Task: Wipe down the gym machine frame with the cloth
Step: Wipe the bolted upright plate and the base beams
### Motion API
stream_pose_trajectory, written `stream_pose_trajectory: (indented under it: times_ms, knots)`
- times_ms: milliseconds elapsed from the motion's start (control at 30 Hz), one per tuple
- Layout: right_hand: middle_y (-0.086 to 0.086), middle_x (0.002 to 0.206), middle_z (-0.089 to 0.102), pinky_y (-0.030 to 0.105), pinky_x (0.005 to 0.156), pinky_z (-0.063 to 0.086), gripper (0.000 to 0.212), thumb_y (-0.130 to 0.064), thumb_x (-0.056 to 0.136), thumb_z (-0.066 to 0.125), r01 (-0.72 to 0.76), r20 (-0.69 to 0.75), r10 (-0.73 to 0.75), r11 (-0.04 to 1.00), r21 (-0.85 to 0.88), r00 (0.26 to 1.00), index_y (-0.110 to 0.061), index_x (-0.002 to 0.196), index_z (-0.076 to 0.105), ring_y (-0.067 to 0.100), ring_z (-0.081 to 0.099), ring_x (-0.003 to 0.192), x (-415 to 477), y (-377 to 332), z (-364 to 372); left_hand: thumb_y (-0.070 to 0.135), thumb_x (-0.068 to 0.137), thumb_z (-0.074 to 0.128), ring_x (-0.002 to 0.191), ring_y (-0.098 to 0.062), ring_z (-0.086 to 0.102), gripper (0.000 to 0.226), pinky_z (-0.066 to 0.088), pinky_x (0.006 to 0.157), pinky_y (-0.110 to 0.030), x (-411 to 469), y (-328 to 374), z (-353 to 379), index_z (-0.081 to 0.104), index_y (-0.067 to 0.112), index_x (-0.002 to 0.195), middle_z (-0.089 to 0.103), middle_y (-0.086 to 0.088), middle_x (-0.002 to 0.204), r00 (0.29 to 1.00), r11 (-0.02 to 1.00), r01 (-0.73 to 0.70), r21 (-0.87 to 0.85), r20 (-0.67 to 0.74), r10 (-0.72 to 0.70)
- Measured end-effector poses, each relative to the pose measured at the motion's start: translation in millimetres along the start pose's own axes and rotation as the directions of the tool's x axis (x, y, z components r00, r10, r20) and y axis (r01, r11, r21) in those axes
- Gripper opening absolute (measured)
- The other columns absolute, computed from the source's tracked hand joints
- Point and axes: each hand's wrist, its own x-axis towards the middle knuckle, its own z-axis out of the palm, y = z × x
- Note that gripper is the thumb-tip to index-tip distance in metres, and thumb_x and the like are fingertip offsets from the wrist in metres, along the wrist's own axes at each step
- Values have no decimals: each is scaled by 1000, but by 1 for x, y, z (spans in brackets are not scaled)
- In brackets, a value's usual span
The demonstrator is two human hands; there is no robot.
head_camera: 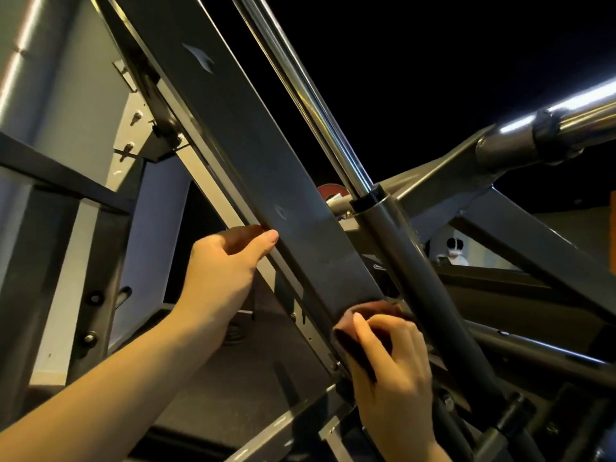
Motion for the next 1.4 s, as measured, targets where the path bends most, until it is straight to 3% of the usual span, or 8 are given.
stream_pose_trajectory:
  times_ms: [267,533,733,900,1000,1100,1167,1400]
  knots:
    - [16,106,72,39,89,59,45,-33,107,45,88,-210,-77,995,43,975,1,111,75,31,68,100,111,-37,27,41,92,69,106,-15,66,37,46,75,-19,7,9,-5,72,16,120,74,1,108,998,998,-39,45,57,36]
    - [10,99,65,17,81,48,28,-20,88,65,-61,-26,63,996,71,998,0,106,72,19,60,92,24,-7,-4,37,90,73,112,-18,65,36,49,86,-25,20,9,-9,71,18,120,74,2,113,997,1000,-8,-11,77,9]
    - [11,97,63,23,77,50,21,-9,89,68,-96,-30,104,973,210,994,-2,108,72,19,59,89,107,-46,14,25,92,71,97,-6,70,20,53,73,-13,17,29,-5,73,20,111,77,8,100,988,995,91,26,119,-94]
    - [7,106,58,26,85,49,35,0,82,73,-251,225,206,949,190,952,-8,117,71,18,58,95,71,-23,-24,23,91,72,92,6,67,13,46,75,-13,20,60,-9,76,23,104,77,15,98,943,949,306,72,115,-313]
    - [2,99,57,25,82,49,27,2,80,79,-591,286,550,802,79,785,-8,105,73,13,58,87,71,-20,-38,24,90,74,88,6,68,9,46,74,-13,25,78,-9,76,24,99,78,15,95,889,895,435,99,111,-445]
    - [-5,91,60,15,83,48,18,-9,85,79,-921,245,888,372,115,389,-17,95,66,11,62,87,108,-57,-34,24,88,76,98,-6,70,12,47,89,-28,30,96,-8,77,19,99,78,9,97,812,813,572,111,62,-580]
    - [-9,94,62,-1,75,41,18,-16,88,78,-981,311,935,130,145,170,-23,96,63,3,62,91,136,-87,-29,21,88,75,105,-13,68,15,47,96,-34,33,105,-8,76,18,102,78,8,101,763,762,633,137,57,-644]
    - [-12,105,66,13,78,46,18,-23,96,69,-980,458,869,-194,-32,-187,-23,114,68,1,62,98,169,-89,-53,37,86,78,111,-15,64,29,47,101,-38,48,145,1,71,22,110,75,7,109,604,580,784,221,-56,-795]
